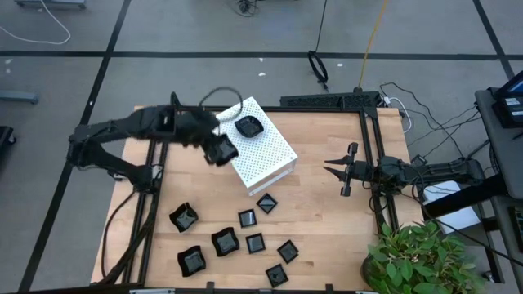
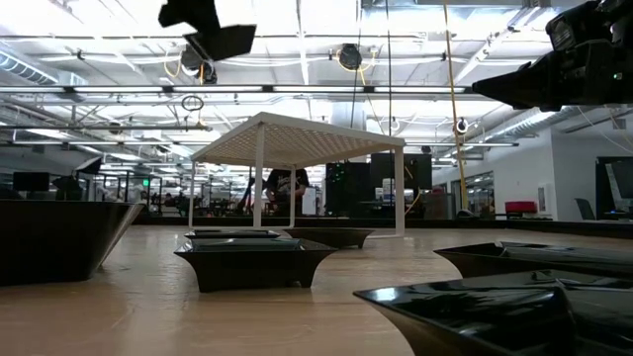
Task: Pick & Place Mini shaped plates
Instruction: Put the distorted square plate on the shelf
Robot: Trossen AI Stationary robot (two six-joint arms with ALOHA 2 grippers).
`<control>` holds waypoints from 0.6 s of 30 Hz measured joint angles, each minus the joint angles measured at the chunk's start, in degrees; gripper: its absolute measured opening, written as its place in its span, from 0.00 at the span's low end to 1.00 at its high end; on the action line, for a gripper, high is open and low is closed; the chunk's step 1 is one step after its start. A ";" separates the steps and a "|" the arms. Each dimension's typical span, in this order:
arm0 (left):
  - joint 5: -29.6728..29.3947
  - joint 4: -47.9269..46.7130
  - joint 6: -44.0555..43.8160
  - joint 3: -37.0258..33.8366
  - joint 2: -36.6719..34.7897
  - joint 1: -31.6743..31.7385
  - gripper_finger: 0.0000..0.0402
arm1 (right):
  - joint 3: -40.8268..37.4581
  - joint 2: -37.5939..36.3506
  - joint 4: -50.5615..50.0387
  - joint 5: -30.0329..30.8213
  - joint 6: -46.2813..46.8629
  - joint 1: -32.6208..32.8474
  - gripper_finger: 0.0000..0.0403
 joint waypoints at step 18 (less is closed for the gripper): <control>10.48 2.46 5.53 0.31 15.59 19.45 0.01 | 0.02 0.02 0.00 0.00 0.00 0.00 0.18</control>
